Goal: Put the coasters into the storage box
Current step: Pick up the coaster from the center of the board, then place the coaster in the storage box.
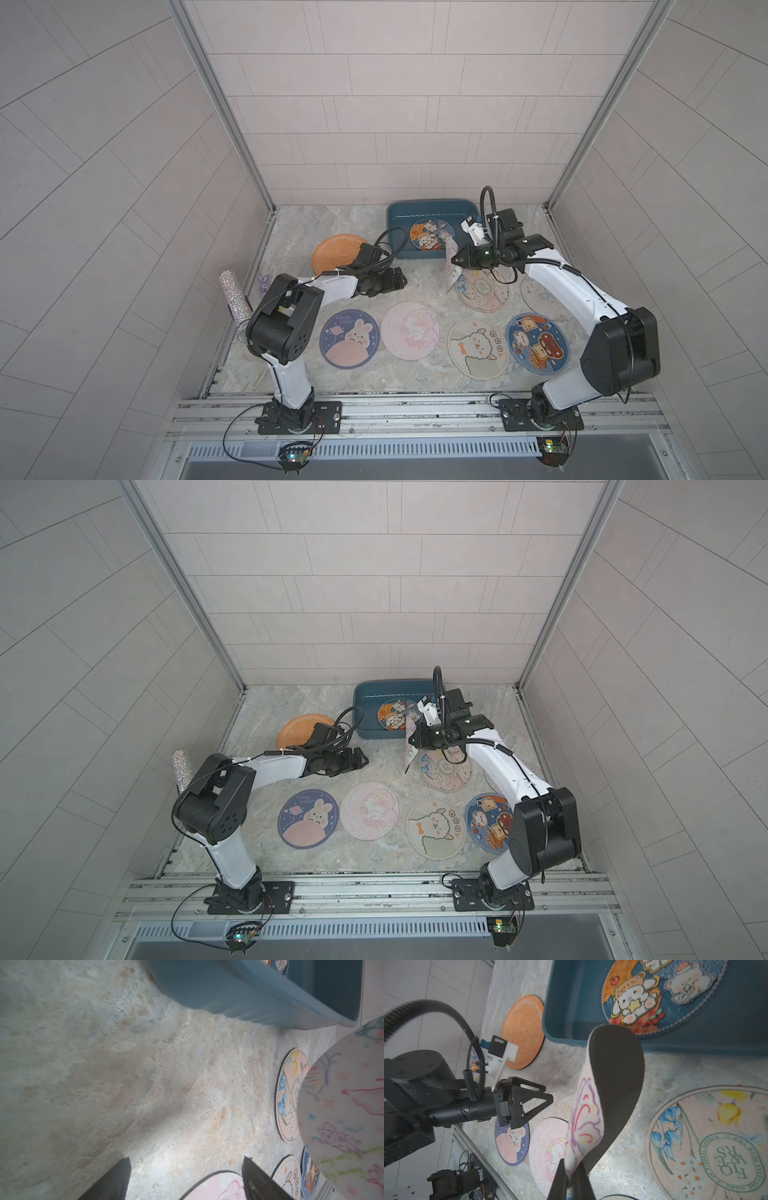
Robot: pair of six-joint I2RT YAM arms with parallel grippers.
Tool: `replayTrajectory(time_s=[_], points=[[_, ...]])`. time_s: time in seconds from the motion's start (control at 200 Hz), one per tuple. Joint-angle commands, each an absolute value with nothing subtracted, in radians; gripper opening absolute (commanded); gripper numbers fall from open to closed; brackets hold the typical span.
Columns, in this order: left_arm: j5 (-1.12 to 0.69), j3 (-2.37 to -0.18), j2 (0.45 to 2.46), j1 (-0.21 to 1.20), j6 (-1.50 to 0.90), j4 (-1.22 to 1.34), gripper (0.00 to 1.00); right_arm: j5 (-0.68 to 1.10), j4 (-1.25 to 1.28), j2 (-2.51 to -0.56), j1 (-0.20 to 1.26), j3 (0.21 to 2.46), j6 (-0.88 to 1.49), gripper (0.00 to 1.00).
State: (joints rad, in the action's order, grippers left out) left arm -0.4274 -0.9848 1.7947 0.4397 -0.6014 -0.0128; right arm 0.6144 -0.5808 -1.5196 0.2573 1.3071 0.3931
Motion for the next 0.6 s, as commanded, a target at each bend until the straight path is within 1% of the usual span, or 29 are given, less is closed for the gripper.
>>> replayTrajectory(time_s=[0.0,0.095,0.265,0.595], points=[[-0.441,-0.960,1.764,0.430,-0.600,-0.019,0.91,0.631,-0.574,-1.492,0.261,1.362,0.399,0.00],[-0.442,-0.951,1.758,0.424,-0.600,-0.016,0.93,0.622,-0.507,-1.507,0.261,1.392,0.428,0.00],[-0.447,-0.937,1.750,0.416,-0.598,-0.015,0.95,0.651,-0.420,-1.615,0.265,1.503,0.460,0.00],[-0.451,-0.894,1.729,0.389,-0.591,-0.011,0.98,0.694,-0.346,-1.921,0.275,1.818,0.499,0.00]])
